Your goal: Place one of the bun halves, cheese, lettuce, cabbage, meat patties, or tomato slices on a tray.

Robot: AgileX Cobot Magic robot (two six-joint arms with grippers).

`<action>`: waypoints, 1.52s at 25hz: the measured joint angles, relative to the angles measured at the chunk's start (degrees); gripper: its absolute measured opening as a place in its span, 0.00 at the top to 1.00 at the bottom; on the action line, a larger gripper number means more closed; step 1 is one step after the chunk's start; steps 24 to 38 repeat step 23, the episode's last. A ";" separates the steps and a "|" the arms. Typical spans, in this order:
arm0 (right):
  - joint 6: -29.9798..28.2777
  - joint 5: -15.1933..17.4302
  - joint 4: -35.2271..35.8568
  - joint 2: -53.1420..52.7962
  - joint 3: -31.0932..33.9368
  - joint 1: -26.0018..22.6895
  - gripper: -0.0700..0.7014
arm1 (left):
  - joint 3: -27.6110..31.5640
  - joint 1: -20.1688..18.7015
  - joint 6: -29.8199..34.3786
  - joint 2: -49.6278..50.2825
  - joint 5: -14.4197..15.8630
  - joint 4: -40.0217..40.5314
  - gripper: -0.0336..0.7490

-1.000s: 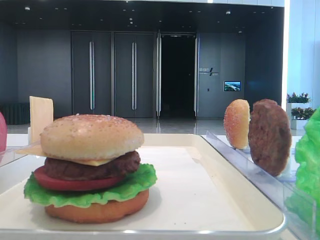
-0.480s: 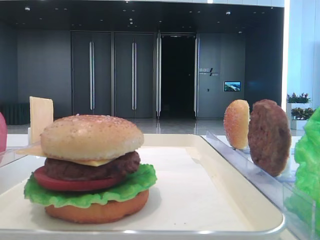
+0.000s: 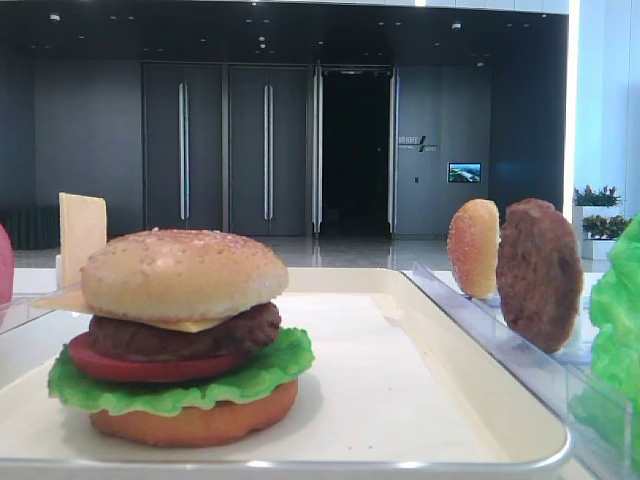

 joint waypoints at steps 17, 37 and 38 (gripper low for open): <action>-5.47 -0.04 3.14 -0.05 1.30 0.55 0.56 | 0.00 0.00 -0.05 0.00 0.00 0.00 0.62; -5.47 -0.04 3.14 -0.05 1.30 0.55 0.56 | 0.00 0.00 -0.05 0.00 0.00 0.00 0.62; -5.47 -0.04 3.14 -0.05 1.30 0.55 0.56 | 0.00 0.00 -0.05 0.00 0.00 0.00 0.62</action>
